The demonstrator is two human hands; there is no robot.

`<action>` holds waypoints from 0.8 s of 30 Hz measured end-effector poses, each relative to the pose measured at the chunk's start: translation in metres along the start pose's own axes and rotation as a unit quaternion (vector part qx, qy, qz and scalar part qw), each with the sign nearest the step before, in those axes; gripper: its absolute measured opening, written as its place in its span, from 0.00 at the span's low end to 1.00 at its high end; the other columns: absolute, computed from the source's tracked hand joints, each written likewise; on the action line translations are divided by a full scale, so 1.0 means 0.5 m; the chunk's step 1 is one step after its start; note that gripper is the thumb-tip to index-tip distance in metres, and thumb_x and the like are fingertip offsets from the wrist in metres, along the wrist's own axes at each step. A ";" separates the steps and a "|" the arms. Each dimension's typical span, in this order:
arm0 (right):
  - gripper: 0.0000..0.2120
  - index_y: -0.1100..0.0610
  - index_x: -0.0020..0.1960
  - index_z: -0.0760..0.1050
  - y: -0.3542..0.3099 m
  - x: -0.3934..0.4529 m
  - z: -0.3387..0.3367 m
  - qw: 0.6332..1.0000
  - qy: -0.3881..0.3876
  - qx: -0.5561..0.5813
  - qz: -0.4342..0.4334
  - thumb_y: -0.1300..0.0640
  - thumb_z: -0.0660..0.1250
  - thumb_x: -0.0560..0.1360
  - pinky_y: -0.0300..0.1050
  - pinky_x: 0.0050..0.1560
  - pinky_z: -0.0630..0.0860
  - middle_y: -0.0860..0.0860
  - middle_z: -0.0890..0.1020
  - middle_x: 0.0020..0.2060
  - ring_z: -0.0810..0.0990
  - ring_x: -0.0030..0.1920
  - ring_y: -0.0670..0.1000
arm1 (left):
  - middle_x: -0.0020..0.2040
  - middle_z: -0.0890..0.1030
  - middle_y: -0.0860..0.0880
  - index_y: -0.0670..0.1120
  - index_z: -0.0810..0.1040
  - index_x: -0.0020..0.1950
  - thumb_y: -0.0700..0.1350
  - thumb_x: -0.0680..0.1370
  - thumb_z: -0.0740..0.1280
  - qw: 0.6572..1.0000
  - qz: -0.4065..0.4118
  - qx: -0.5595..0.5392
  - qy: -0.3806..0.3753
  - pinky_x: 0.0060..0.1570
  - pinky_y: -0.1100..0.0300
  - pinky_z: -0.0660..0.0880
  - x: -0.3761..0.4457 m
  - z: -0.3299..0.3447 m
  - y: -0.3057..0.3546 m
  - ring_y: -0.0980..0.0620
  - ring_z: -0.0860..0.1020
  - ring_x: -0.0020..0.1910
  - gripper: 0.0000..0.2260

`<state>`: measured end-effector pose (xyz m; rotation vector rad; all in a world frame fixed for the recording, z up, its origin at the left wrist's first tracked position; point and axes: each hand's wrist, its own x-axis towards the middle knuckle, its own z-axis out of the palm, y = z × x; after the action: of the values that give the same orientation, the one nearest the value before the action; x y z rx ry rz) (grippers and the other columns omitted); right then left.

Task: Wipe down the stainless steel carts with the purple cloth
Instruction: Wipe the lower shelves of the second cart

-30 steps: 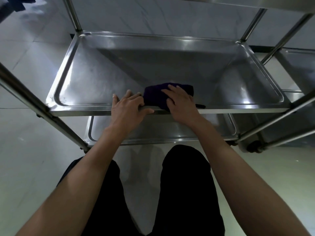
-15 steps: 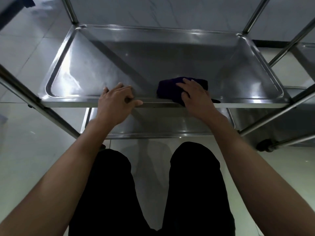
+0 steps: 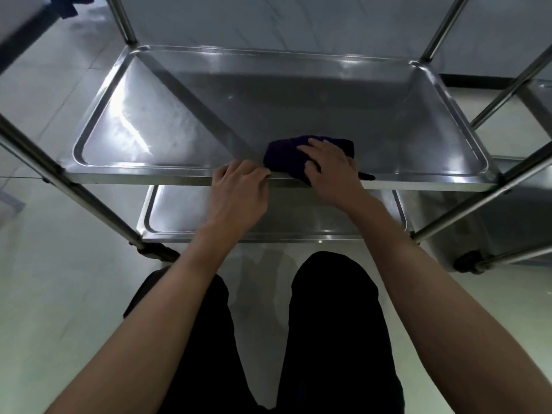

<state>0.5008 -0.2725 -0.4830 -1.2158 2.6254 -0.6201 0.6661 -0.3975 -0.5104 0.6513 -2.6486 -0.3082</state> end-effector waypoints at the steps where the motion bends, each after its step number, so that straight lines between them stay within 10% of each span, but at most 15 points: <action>1: 0.21 0.44 0.76 0.65 0.003 -0.003 -0.002 1.000 -0.005 -0.004 -0.003 0.51 0.54 0.83 0.59 0.77 0.52 0.44 0.61 0.78 0.54 0.79 0.48 | 0.59 0.82 0.50 0.50 0.81 0.62 0.46 0.79 0.68 1.000 -0.001 0.001 0.010 0.65 0.48 0.70 -0.007 0.004 0.000 0.47 0.77 0.60 0.13; 24: 0.21 0.44 0.74 0.69 0.074 -0.084 -0.010 0.997 0.066 -0.013 0.022 0.53 0.57 0.82 0.55 0.78 0.51 0.45 0.64 0.77 0.54 0.79 0.49 | 0.54 0.80 0.49 0.52 0.80 0.52 0.54 0.70 0.60 0.998 -0.053 0.025 0.010 0.61 0.40 0.70 -0.018 0.005 0.105 0.44 0.75 0.57 0.16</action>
<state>0.5009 -0.2176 -0.4954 -1.1567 2.7683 -0.6831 0.6513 -0.3471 -0.4999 0.8090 -2.6154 -0.2660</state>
